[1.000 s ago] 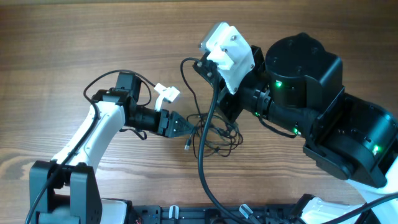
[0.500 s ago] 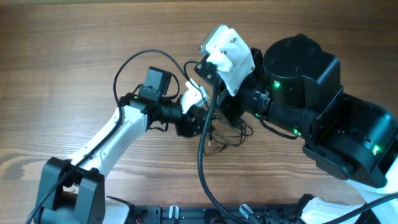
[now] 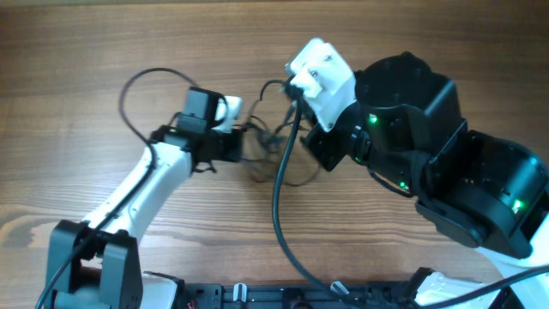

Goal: Untangle cables

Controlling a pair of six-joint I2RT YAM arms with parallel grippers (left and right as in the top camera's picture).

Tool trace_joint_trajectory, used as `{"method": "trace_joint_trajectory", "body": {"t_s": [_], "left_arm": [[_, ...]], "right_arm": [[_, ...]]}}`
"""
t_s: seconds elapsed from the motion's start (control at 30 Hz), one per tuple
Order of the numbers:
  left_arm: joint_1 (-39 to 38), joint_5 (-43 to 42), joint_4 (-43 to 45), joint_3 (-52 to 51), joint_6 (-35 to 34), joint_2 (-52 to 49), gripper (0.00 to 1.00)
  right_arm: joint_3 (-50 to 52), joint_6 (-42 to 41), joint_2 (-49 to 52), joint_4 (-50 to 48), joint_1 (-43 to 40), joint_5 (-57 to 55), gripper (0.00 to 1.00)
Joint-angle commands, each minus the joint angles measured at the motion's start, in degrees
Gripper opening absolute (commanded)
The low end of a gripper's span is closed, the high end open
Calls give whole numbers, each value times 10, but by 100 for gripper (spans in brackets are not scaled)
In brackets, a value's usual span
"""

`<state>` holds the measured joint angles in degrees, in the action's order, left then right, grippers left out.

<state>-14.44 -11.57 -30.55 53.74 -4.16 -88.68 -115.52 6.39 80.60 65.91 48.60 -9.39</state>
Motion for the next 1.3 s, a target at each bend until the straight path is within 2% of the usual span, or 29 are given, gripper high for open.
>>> {"method": "trace_joint_trajectory", "body": {"t_s": [0.0, 0.07, 0.1, 0.17, 0.27, 0.33, 0.53, 0.57, 0.6, 0.67, 0.7, 0.77, 0.8, 0.83, 0.9, 1.0, 1.13, 1.27], "left_arm": [[100, 127, -47, -2, -41, 4, 4], [177, 127, -74, -2, -41, 4, 4], [220, 127, -83, -2, -73, 4, 4], [293, 127, -95, -2, -106, 4, 4], [382, 121, -109, -2, -159, 4, 4], [432, 85, -110, -2, -161, 4, 4], [474, 38, -115, -2, -160, 4, 4], [473, -2, -116, -2, -151, 4, 4], [471, -63, -115, -2, -112, 4, 4], [464, -169, -118, -2, -60, 4, 4], [453, -268, -122, -2, -4, 4, 4], [430, -423, -148, -2, 89, 4, 4], [407, -506, -177, -2, 162, 4, 4], [387, -535, -192, -2, 192, 4, 4], [325, -542, -208, -2, 227, 4, 4], [243, -532, -202, -2, 242, 4, 4], [136, -529, -174, -2, 250, 4, 4], [27, -529, -125, -2, 250, 4, 4]], "right_arm": [[-7, -113, 0, 27, 0, -320, 4], [-7, -193, -9, 67, -5, -500, 4], [-7, -229, -19, 85, -12, -571, 4], [-7, -270, -48, 99, -33, -638, 4], [-7, -310, -106, 98, -76, -645, 4], [-7, -340, -155, 97, -102, -643, 4], [-7, -338, -214, 79, -104, -641, 4], [-7, -338, -211, 79, -104, -624, 4], [-7, -338, -207, 78, -104, -604, 4], [-7, -338, -199, 65, -104, -543, 4], [-7, -328, -187, 39, -104, -462, 4], [-7, -265, -161, -10, -104, -321, 4], [-7, -192, -136, -50, -104, -218, 4], [-7, -139, -113, -71, -104, -163, 4], [-7, -105, -70, -83, -113, -165, 4], [-7, -72, -30, -81, -191, -160, 4], [-7, -62, -5, -99, -388, -73, 4], [-7, -66, 50, -185, -652, 142, 4]]}}
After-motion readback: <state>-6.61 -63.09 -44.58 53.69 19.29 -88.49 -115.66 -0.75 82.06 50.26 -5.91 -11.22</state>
